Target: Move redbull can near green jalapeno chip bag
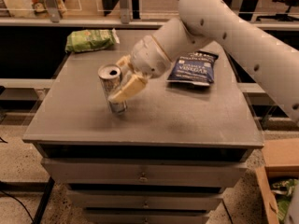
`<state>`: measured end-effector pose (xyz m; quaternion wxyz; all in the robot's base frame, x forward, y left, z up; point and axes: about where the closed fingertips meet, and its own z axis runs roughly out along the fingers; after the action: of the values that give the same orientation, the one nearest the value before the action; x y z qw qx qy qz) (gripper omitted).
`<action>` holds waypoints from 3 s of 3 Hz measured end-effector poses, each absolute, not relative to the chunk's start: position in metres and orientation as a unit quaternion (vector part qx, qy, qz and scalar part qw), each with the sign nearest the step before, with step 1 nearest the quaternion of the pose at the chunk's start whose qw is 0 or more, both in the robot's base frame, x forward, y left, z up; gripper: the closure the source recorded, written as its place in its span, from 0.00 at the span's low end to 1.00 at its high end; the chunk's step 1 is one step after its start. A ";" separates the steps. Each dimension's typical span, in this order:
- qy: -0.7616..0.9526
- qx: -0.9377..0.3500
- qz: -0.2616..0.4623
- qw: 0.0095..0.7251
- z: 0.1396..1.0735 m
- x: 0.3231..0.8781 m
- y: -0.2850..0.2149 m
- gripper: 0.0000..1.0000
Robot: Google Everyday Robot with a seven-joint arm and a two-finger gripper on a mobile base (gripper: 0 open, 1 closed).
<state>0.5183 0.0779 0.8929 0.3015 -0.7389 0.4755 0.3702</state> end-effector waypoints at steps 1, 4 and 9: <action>0.471 -0.754 0.347 0.299 0.922 0.550 0.088 1.00; 0.496 -0.732 0.287 0.369 0.973 0.625 0.070 1.00; 0.599 -0.589 0.220 0.497 0.917 0.764 0.020 1.00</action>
Offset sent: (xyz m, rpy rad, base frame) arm 0.1332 -0.0147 0.0961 -0.0427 -0.1741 -0.1096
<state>0.7645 0.0205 0.9175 0.4966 -0.5889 0.5986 0.2195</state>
